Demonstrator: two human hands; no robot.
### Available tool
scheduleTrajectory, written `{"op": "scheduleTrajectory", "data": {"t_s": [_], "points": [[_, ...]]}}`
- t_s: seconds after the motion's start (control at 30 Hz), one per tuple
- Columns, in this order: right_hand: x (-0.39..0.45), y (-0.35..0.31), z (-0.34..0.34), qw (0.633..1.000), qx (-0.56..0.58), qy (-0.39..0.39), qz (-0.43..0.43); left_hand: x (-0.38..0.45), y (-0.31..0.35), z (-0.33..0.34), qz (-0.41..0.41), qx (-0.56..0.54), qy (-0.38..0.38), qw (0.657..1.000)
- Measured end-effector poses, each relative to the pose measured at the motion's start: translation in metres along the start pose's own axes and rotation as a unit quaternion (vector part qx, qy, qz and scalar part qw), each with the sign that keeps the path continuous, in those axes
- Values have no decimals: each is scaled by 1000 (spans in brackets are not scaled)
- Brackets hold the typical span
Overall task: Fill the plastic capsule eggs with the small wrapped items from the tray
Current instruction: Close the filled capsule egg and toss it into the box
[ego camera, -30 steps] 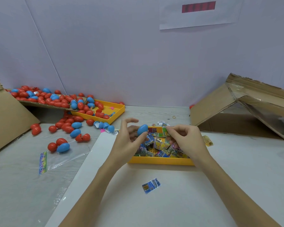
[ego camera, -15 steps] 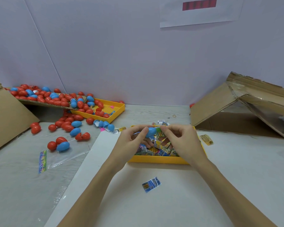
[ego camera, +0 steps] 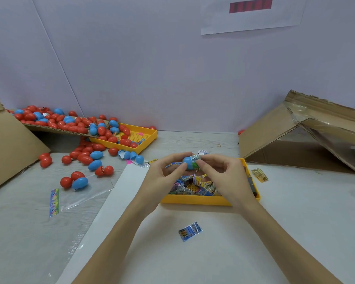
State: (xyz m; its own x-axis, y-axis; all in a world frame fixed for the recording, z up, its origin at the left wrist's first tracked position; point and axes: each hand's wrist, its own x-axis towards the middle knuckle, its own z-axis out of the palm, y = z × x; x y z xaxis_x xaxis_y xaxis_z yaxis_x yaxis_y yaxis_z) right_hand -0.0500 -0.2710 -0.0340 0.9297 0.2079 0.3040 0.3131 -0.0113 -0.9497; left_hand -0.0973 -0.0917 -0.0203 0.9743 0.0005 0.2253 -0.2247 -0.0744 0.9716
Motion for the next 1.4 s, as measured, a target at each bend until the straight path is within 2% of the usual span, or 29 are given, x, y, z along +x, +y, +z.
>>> {"op": "scheduleTrajectory", "data": {"t_s": [0.4,0.67,0.83,0.93,1.1,1.2,1.3,1.4], "points": [[-2,-2,2,1000,8,5,17,3,-8,1,37,52,39,997],[-3,-9,3,998,26,-33,47,2,-7,2,65,54,40,996],[-6,-13,5,991,96,-19,89,2,-8,3,94,53,60,992],[-8,-17,5,970,177,-36,164,1,-8,2,154,123,68,978],[-6,-27,-3,912,278,-109,282,2,-10,4,269,266,102,920],[-4,-29,-4,878,330,-120,326,2,-10,4,301,311,105,895],[-3,-29,-3,854,370,-126,342,3,-7,3,299,294,104,902],[-3,-26,-2,857,361,-132,342,2,-6,0,274,249,95,924]]}}
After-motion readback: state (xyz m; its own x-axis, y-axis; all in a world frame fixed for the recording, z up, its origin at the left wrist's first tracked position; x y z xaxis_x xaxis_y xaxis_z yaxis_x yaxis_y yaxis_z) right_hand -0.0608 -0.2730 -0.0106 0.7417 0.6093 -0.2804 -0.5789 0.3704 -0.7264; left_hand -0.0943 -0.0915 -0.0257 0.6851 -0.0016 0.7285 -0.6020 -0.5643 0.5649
